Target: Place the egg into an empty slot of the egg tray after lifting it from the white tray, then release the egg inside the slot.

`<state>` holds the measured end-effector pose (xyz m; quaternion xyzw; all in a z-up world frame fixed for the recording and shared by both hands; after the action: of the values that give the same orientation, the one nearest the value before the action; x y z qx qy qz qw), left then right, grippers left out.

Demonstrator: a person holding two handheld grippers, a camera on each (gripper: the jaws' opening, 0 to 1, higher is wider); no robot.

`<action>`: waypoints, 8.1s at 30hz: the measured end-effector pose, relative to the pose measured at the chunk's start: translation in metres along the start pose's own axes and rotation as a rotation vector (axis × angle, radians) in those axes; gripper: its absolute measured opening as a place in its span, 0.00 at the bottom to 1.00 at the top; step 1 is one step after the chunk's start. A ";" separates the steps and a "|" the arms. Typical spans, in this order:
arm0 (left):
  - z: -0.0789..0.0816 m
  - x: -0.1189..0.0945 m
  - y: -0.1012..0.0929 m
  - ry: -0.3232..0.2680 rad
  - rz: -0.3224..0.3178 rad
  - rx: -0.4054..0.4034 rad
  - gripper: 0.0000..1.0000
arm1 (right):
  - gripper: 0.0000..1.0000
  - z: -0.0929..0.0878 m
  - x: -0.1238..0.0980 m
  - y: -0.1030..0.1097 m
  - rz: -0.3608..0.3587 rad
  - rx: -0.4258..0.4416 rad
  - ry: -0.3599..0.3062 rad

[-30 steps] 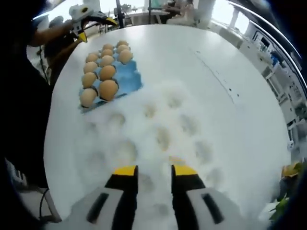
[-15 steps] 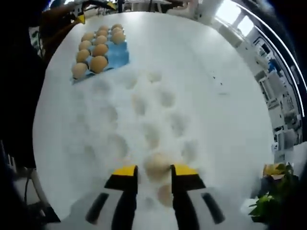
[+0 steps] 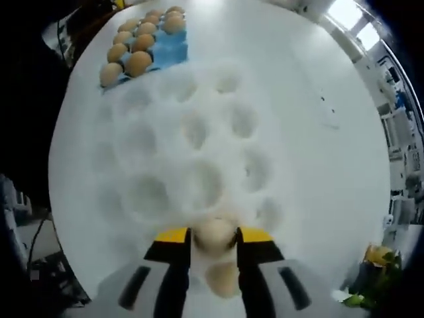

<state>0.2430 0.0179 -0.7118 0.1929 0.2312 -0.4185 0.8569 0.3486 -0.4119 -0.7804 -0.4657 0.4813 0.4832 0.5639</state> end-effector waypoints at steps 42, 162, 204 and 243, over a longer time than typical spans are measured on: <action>0.002 0.004 0.001 -0.026 -0.011 -0.001 0.72 | 0.24 0.050 -0.055 0.014 -0.135 -0.001 -0.177; -0.002 0.001 0.004 -0.031 0.000 0.002 0.71 | 0.25 0.255 0.019 0.059 0.148 -0.295 -0.369; 0.010 0.006 -0.003 -0.032 -0.020 0.032 0.70 | 0.24 0.150 -0.006 0.040 0.051 -0.043 -0.390; 0.008 0.007 -0.003 -0.003 -0.020 0.034 0.70 | 0.25 -0.002 -0.021 0.016 -0.104 0.148 -0.209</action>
<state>0.2461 0.0073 -0.7097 0.2045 0.2248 -0.4311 0.8496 0.3309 -0.4145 -0.7603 -0.3944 0.4294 0.4623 0.6681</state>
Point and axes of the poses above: the point that each gripper's makers call its tool centre point, and the gripper's own axes: x roughly forward along the fingers, y roughly to its left, z roughly out of its top, the point moved 2 cm from there along -x, roughly backward along the fingers, and after that the axes turned 1 degree about x, right-handed, at the moved point
